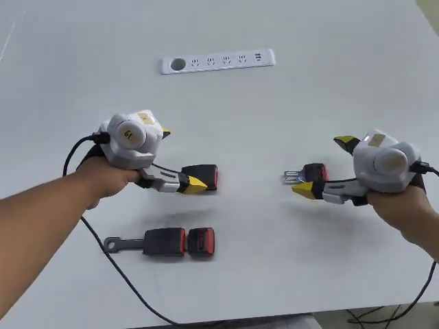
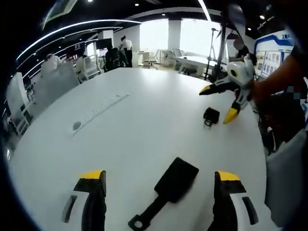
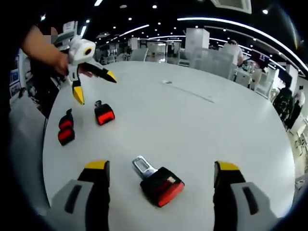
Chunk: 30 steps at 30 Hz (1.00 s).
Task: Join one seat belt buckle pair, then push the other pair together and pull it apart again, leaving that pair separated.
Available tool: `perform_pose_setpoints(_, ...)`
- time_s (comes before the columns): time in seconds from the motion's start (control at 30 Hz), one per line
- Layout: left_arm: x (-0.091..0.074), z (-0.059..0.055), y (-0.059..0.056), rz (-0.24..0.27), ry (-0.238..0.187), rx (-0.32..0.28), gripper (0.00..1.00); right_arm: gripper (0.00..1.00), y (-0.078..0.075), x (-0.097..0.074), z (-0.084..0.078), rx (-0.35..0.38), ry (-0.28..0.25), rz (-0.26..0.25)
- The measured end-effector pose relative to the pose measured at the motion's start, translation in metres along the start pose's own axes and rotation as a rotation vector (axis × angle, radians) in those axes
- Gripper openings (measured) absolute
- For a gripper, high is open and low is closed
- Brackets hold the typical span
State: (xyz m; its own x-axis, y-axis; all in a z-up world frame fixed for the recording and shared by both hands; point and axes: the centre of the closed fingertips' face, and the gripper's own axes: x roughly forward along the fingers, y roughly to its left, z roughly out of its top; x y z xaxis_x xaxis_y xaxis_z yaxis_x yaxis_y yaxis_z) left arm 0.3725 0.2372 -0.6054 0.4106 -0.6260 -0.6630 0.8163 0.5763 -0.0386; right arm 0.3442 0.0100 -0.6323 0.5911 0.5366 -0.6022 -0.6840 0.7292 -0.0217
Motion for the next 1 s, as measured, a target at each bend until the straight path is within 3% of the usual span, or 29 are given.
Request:
perform_pose_setpoints(0.17, -0.026, -0.009, 0.003, 0.075, -0.050, -0.095, 0.98, 0.94, 0.023, -0.001, 0.007, 0.017, -0.029, -0.037)
perform_pose_setpoints(0.27, -0.045, -0.013, 0.004, 0.121, -0.118, -0.175, 1.00, 0.97, 0.031, -0.004, 0.013, 0.030, -0.053, -0.059)
perform_pose_setpoints(0.3, -0.050, -0.017, 0.003, 0.128, -0.120, -0.184, 1.00, 0.99, 0.033, -0.006, 0.015, 0.032, -0.061, -0.063)
perform_pose_setpoints(0.37, -0.060, -0.028, -0.002, 0.135, -0.106, -0.175, 1.00, 0.99, 0.038, -0.008, 0.017, 0.038, -0.069, -0.070)
perform_pose_setpoints(0.5, -0.082, -0.044, -0.010, 0.147, -0.122, -0.193, 1.00, 1.00, 0.050, -0.016, 0.020, 0.034, -0.083, -0.079)
perform_pose_setpoints(0.8, -0.123, -0.063, -0.039, 0.117, -0.176, -0.204, 1.00, 1.00, 0.077, -0.038, 0.013, 0.027, -0.083, -0.083)
perform_pose_setpoints(1.0, -0.140, -0.077, -0.049, 0.120, -0.183, -0.210, 1.00, 1.00, 0.091, -0.051, 0.005, 0.023, -0.077, -0.084)
